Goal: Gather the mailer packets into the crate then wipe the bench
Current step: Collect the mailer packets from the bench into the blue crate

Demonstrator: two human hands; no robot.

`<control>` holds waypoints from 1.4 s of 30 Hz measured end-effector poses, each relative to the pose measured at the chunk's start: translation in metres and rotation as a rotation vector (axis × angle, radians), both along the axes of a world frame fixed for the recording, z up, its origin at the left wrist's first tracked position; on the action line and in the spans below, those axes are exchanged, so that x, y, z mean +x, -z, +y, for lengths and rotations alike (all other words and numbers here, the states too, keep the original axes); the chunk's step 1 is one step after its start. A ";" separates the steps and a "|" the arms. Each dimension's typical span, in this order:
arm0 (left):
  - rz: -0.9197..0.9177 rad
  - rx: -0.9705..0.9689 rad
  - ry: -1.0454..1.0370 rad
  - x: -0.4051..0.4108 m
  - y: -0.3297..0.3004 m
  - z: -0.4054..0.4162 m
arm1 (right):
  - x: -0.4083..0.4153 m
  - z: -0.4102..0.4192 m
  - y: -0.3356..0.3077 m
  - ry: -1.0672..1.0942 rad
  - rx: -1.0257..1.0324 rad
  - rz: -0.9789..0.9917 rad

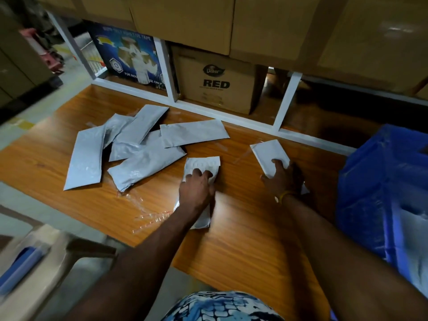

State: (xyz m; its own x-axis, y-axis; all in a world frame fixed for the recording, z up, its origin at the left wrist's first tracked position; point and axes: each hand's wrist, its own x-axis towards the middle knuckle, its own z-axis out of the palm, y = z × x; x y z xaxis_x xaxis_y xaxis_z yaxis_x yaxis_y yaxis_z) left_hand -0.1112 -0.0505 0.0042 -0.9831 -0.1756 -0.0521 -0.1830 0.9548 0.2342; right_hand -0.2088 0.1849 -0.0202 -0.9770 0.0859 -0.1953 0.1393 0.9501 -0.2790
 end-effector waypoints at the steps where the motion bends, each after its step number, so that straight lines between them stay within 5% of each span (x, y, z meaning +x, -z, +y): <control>1: -0.012 -0.021 -0.005 0.000 0.001 0.003 | -0.002 0.001 0.003 -0.006 0.005 -0.013; 10: -0.253 0.054 -0.131 0.004 0.016 0.005 | -0.007 0.008 0.008 0.007 0.107 -0.002; 17: -0.096 -0.002 -0.083 0.009 0.009 0.001 | 0.013 -0.006 0.000 0.000 0.036 0.049; 29: 0.209 0.267 -0.090 0.036 -0.024 -0.019 | 0.098 -0.067 -0.049 0.069 -0.273 0.216; 42: 0.032 0.317 -0.009 0.108 -0.022 -0.027 | 0.200 -0.087 -0.069 0.071 0.167 -0.078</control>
